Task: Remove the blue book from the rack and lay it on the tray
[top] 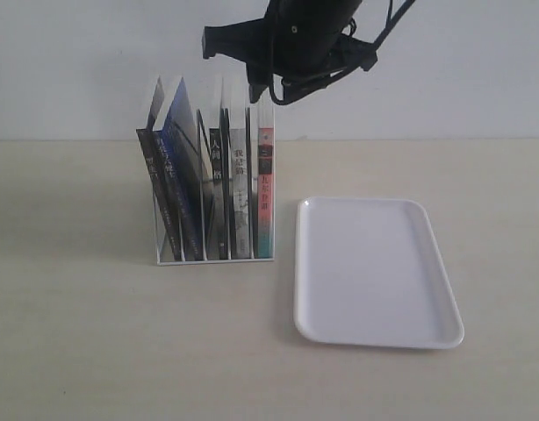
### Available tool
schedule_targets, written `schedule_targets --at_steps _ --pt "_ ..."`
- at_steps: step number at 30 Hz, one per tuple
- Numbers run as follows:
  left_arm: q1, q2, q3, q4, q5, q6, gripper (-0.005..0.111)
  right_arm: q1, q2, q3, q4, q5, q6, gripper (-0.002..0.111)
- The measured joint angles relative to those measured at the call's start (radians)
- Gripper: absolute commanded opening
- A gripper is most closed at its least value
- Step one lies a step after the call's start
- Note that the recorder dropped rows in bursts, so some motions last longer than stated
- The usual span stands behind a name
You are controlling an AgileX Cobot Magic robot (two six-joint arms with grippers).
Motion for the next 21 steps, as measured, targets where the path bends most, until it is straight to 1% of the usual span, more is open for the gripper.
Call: schedule_targets --at_steps 21 --pt "0.000 0.000 0.000 0.000 0.000 0.000 0.005 0.000 0.074 -0.003 0.004 0.009 0.030 0.040"
